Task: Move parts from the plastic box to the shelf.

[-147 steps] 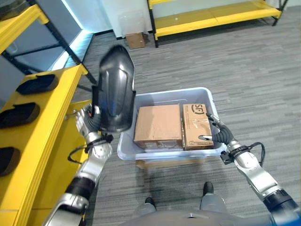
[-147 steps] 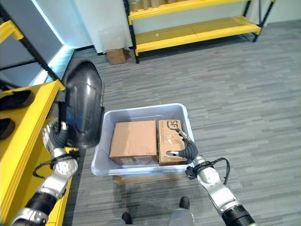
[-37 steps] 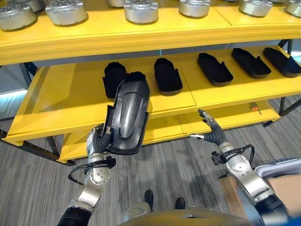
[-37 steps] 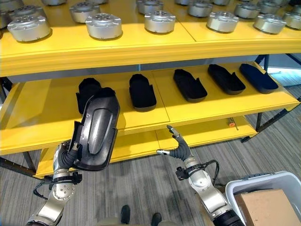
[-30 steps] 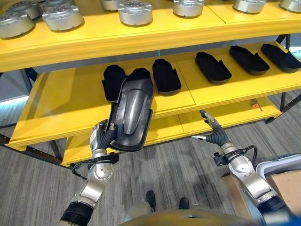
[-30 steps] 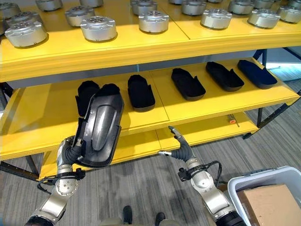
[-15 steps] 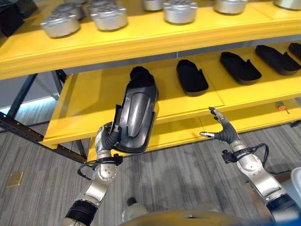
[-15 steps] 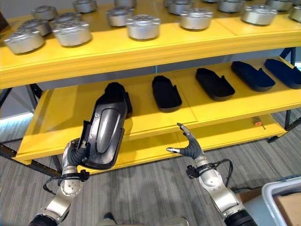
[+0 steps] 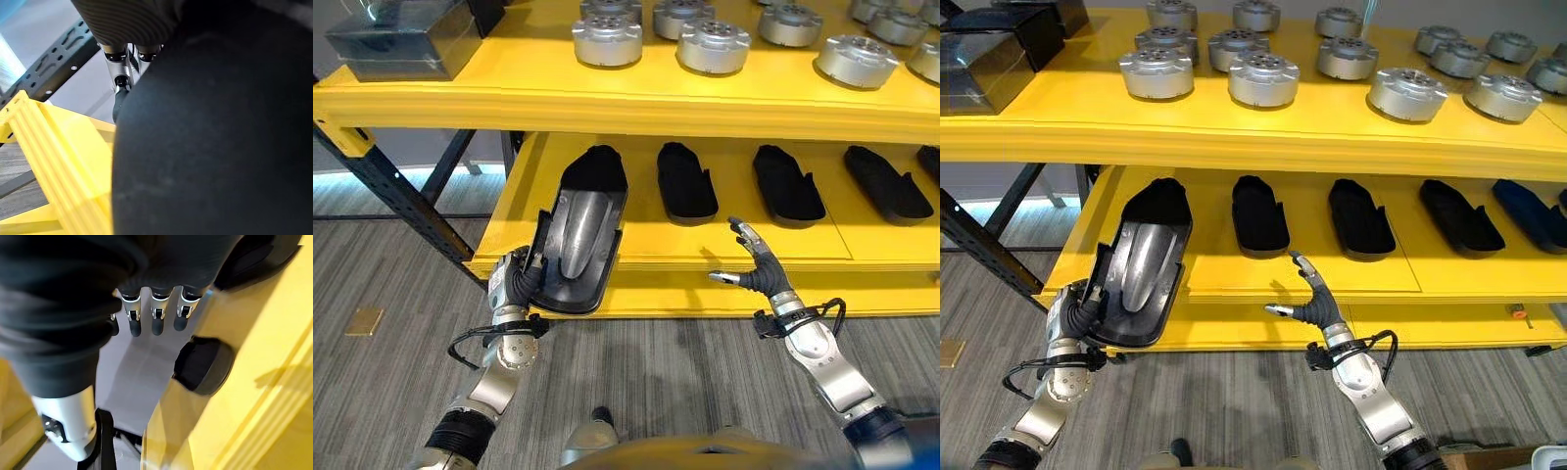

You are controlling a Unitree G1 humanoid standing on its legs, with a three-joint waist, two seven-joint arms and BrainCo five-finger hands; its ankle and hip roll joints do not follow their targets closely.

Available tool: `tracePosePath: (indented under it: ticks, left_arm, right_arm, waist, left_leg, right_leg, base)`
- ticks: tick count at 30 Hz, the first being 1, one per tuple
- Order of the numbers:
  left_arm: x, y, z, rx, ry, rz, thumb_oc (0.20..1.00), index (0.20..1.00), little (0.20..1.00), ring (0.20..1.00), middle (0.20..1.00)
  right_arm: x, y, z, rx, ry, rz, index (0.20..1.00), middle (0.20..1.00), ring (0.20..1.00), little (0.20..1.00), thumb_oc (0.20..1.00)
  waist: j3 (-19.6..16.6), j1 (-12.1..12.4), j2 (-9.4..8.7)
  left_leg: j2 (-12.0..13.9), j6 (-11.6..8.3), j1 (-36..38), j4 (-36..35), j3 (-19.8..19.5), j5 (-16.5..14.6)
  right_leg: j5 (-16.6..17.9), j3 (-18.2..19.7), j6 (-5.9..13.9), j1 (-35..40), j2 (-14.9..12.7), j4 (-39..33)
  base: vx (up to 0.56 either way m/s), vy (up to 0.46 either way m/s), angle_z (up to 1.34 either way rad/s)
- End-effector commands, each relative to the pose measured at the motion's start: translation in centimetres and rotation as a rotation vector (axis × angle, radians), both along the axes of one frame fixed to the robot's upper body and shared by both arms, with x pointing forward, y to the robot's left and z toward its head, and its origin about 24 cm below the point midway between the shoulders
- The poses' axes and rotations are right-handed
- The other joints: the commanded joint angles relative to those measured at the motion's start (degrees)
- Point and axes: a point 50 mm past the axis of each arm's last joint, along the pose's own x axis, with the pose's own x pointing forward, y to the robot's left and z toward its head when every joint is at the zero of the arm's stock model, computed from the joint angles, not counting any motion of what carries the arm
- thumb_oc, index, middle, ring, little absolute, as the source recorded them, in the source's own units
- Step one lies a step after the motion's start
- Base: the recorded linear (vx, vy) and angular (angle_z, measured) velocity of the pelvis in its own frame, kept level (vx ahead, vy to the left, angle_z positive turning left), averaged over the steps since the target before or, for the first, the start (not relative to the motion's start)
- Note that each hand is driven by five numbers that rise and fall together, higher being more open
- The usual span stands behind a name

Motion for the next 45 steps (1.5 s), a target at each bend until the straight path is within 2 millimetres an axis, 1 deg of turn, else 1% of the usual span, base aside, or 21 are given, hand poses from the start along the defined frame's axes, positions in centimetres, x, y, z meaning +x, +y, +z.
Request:
tracePosePath:
  ticks: [1, 2, 3, 4, 5, 7, 9, 12, 13, 14, 15, 16, 18, 19, 25, 30, 31, 33, 35, 40, 45]
  left_arm:
    - [1.8, -1.0, 4.3, 0.002, -0.218, -0.078, 0.2, 0.2, 0.2, 0.2, 0.2]
    - [1.8, -1.1, 4.3, 0.007, -0.211, -0.088, 0.2, 0.2, 0.2, 0.2, 0.2]
    - [1.8, -1.2, 4.1, 0.01, -0.199, -0.097, 0.2, 0.2, 0.2, 0.2, 0.2]
    - [1.7, -1.2, 3.9, 0.007, -0.189, -0.093, 0.2, 0.2, 0.2, 0.2, 0.2]
    - [1.8, -1.2, 4.0, 0.006, -0.189, -0.093, 0.2, 0.2, 0.2, 0.2, 0.2]
    - [2.0, -1.4, 4.0, 0.005, -0.183, -0.098, 0.2, 0.2, 0.2, 0.2, 0.2]
    - [2.0, -1.6, 3.9, -0.003, -0.174, -0.101, 0.2, 0.2, 0.2, 0.2, 0.2]
    - [1.6, -2.0, 3.2, -0.015, -0.161, -0.109, 0.2, 0.2, 0.2, 0.2, 0.2]
    - [1.4, -2.1, 3.1, -0.017, -0.156, -0.112, 0.2, 0.2, 0.2, 0.2, 0.2]
    - [1.3, -2.3, 2.9, -0.018, -0.146, -0.121, 0.2, 0.2, 0.2, 0.2, 0.2]
    - [1.2, -2.6, 2.6, -0.011, -0.132, -0.142, 0.2, 0.2, 0.2, 0.2, 0.2]
    - [1.1, -2.8, 2.4, -0.009, -0.127, -0.148, 0.2, 0.2, 0.2, 0.2, 0.2]
    - [1.0, -2.9, 2.2, -0.008, -0.123, -0.147, 0.2, 0.2, 0.2, 0.2, 0.2]
    - [0.9, -2.9, 2.1, -0.007, -0.122, -0.141, 0.2, 0.2, 0.2, 0.2, 0.2]
    - [0.7, -3.0, 1.8, -0.042, -0.117, -0.111, 0.2, 0.2, 0.2, 0.2, 0.2]
    - [0.5, -2.9, 1.6, -0.063, -0.122, -0.078, 0.2, 0.2, 0.2, 0.2, 0.2]
    - [0.5, -2.9, 1.6, -0.063, -0.122, -0.078, 0.2, 0.2, 0.2, 0.2, 0.2]
    - [0.4, -2.5, 1.5, -0.09, -0.125, -0.037, 0.2, 0.2, 0.2, 0.2, 0.2]
    - [0.2, -2.1, 1.4, -0.104, -0.127, -0.017, 0.2, 0.2, 0.2, 0.2, 0.2]
    - [-0.1, -1.9, 1.3, -0.117, -0.127, 0.004, 0.2, 0.2, 0.2, 0.2, 0.2]
    - [-0.5, -1.5, 1.1, -0.122, -0.12, 0.029, 0.2, 0.2, 0.2, 0.2, 0.2]
  right_arm:
    - [0.7, 1.4, 2.6, 0.011, -0.131, 0.108, 1.0, 1.0, 1.0, 1.0, 1.0]
    - [0.7, 1.7, 2.8, 0.006, -0.142, 0.12, 1.0, 1.0, 1.0, 1.0, 1.0]
    - [0.8, 2.0, 3.2, 0.001, -0.158, 0.128, 1.0, 1.0, 1.0, 1.0, 1.0]
    - [1.0, 2.5, 3.9, -0.007, -0.185, 0.137, 1.0, 1.0, 1.0, 1.0, 1.0]
    - [1.0, 2.5, 4.1, -0.002, -0.189, 0.139, 1.0, 1.0, 1.0, 1.0, 1.0]
    - [0.9, 2.3, 4.3, 0.0, -0.198, 0.139, 1.0, 1.0, 1.0, 1.0, 1.0]
    - [0.9, 2.2, 4.4, -0.019, -0.212, 0.141, 1.0, 1.0, 1.0, 1.0, 1.0]
    - [0.9, 2.1, 3.9, -0.02, -0.189, 0.156, 1.0, 1.0, 1.0, 1.0, 1.0]
    - [0.9, 2.1, 3.8, -0.015, -0.18, 0.155, 1.0, 1.0, 1.0, 1.0, 1.0]
    - [0.9, 2.1, 3.6, -0.003, -0.164, 0.15, 1.0, 1.0, 1.0, 1.0, 1.0]
    - [0.8, 1.9, 3.4, -0.008, -0.161, 0.139, 1.0, 1.0, 1.0, 1.0, 1.0]
    - [0.7, 1.8, 3.3, -0.013, -0.163, 0.137, 1.0, 1.0, 1.0, 1.0, 1.0]
    - [0.6, 1.7, 3.4, -0.018, -0.168, 0.14, 1.0, 1.0, 1.0, 1.0, 1.0]
    - [0.6, 1.6, 3.4, -0.033, -0.18, 0.141, 1.0, 1.0, 1.0, 1.0, 1.0]
    - [0.6, 1.0, 3.9, -0.106, -0.221, 0.124, 1.0, 1.0, 1.0, 1.0, 1.0]
    - [0.9, -0.3, 3.8, -0.05, -0.215, -0.03, 1.0, 1.0, 1.0, 1.0, 1.0]
    - [0.9, -0.3, 3.8, -0.05, -0.215, -0.03, 1.0, 1.0, 1.0, 1.0, 1.0]
    - [0.6, -1.2, 4.0, -0.028, -0.249, -0.083, 1.0, 1.0, 1.0, 1.0, 1.0]
    - [0.1, -1.2, 4.6, -0.036, -0.303, -0.068, 1.0, 1.0, 1.0, 1.0, 1.0]
    - [-0.3, -1.3, 5.6, -0.011, -0.341, -0.063, 1.0, 1.0, 1.0, 1.0, 1.0]
    - [-0.6, -1.2, 6.3, 0.075, -0.361, -0.038, 1.0, 1.0, 1.0, 1.0, 1.0]
  waist:
    - [-1.6, 2.5, 1.39]
    - [-1.6, 3.2, 1.18]
    - [-1.5, 4.3, 1.12]
    - [-1.2, 4.3, 1.54]
    - [-0.8, 3.5, 1.58]
    - [-0.4, 1.5, 1.13]
    - [-0.2, 0.3, 0.6]
    - [0.3, -0.5, -0.04]
    - [0.5, -0.6, 0.06]
    - [0.7, -1.0, -0.16]
    - [0.6, -1.7, -0.21]
    - [0.4, -1.8, -0.23]
    - [0.1, -1.6, -0.19]
    - [-0.4, -1.4, -0.13]
    - [-1.8, -1.5, 0.14]
    - [-2.1, -2.0, 0.33]
    - [-2.1, -2.0, 0.34]
    - [-2.2, -2.8, 0.78]
    - [-1.9, -3.3, 1.2]
    - [-1.9, -3.9, 1.58]
    - [-1.7, -3.8, 1.72]
  left_leg:
    - [0.0, 0.68, 0.3, 0.3, -3.5, 0.3]
    - [-0.7, 1.07, 0.5, -0.4, -3.1, 0.2]
    - [-1.3, 1.5, 1.0, -1.1, -2.0, 0.0]
    - [-2.0, 1.89, 3.5, -2.8, -1.4, -1.8]
    - [-1.9, 2.28, 3.2, -2.9, -0.5, -1.0]
    - [-2.2, 2.18, 4.0, -3.2, -0.9, -1.6]
    - [-2.5, 1.76, 4.9, -3.3, -0.7, -2.1]
    - [-2.9, 1.43, 6.3, -3.9, -1.3, -2.7]
    - [-2.8, 1.39, 6.9, -4.0, -1.7, -3.1]
    - [-2.9, 1.51, 7.1, -4.0, -2.5, -3.2]
    - [-2.6, 1.45, 7.2, -3.8, -3.5, -3.1]
    - [-2.3, 1.21, 7.2, -3.7, -3.6, -3.0]
    - [-1.9, 0.71, 7.2, -3.6, -3.3, -2.7]
    - [-1.4, 0.21, 7.1, -3.4, -2.7, -2.6]
    - [-0.4, -0.82, 6.2, -1.4, -1.7, -2.9]
    - [0.3, -1.25, 5.9, -0.4, -1.1, -2.8]
    - [0.3, -1.27, 5.9, -0.4, -1.0, -2.8]
    - [0.6, -1.45, 5.3, 0.2, -0.4, -2.8]
    - [0.7, -1.63, 5.0, 0.7, -0.1, -3.0]
    - [0.5, -1.61, 4.3, 0.6, 0.2, -2.6]
    - [0.3, -1.46, 4.2, 0.3, 0.1, -2.6]
  right_leg:
    - [-0.3, -2.8, 3.55, 0.5, 0.2, 6.0]
    - [0.5, -4.2, 3.88, 0.2, -0.2, 6.9]
    - [1.4, -7.1, 4.04, -0.2, -0.6, 8.6]
    - [0.7, -7.8, 4.82, -3.2, 0.0, 13.4]
    - [0.9, -7.6, 3.5, -4.5, 1.7, 12.5]
    - [-0.6, -4.9, 2.84, -6.2, 5.9, 9.3]
    - [-0.6, -4.3, 2.69, -6.9, 8.0, 4.3]
    - [4.9, -2.1, 3.96, -9.6, 7.2, -0.1]
    - [5.4, -1.5, 4.3, -9.8, 7.2, -0.6]
    - [6.5, 0.3, 4.51, -10.8, 7.1, -1.2]
    - [5.5, 2.8, 4.42, -10.8, 8.0, -2.2]
    - [4.9, 2.9, 4.15, -10.2, 8.3, -3.0]
    - [4.2, 2.0, 3.66, -8.9, 8.5, -4.0]
    - [3.1, 1.1, 2.97, -7.5, 8.7, -4.9]
    - [-1.1, 0.8, 0.21, -3.0, 10.3, -6.3]
    - [-1.9, 0.8, -0.61, -1.0, 11.0, -7.4]
    - [-1.9, 0.8, -0.63, -1.0, 11.0, -7.4]
    - [-2.3, 1.2, -1.08, -0.4, 11.5, -8.2]
    - [-2.6, 1.4, -1.18, 0.0, 11.7, -8.4]
    - [-2.5, 2.1, -1.29, -0.3, 11.9, -8.9]
    - [-2.5, 2.2, -1.09, -0.3, 11.8, -9.0]
  base:
    - [-0.02, 0.134, -0.13]
    - [-0.02, 0.194, -0.3]
    - [0.06, 0.313, -0.44]
    - [0.02, 0.275, -0.73]
    - [0.03, 0.191, -0.59]
    - [0.02, -0.006, -0.07]
    - [0.1, -0.048, 0.53]
    - [0.16, -0.088, 0.33]
    - [0.16, -0.105, 0.3]
    - [0.2, -0.113, 0.36]
    - [0.22, -0.136, 0.37]
    - [0.17, -0.105, 0.35]
    - [0.12, -0.097, 0.83]
    - [0.14, -0.12, 0.66]
    - [0.15, -0.083, -0.15]
    - [0.11, -0.05, 0.0]
    - [0.08, -0.025, -0.02]
    - [0.09, -0.01, -0.02]
    - [0.05, 0.021, -0.08]
    - [0.01, 0.024, -0.17]
    - [0.0, 0.003, -0.05]
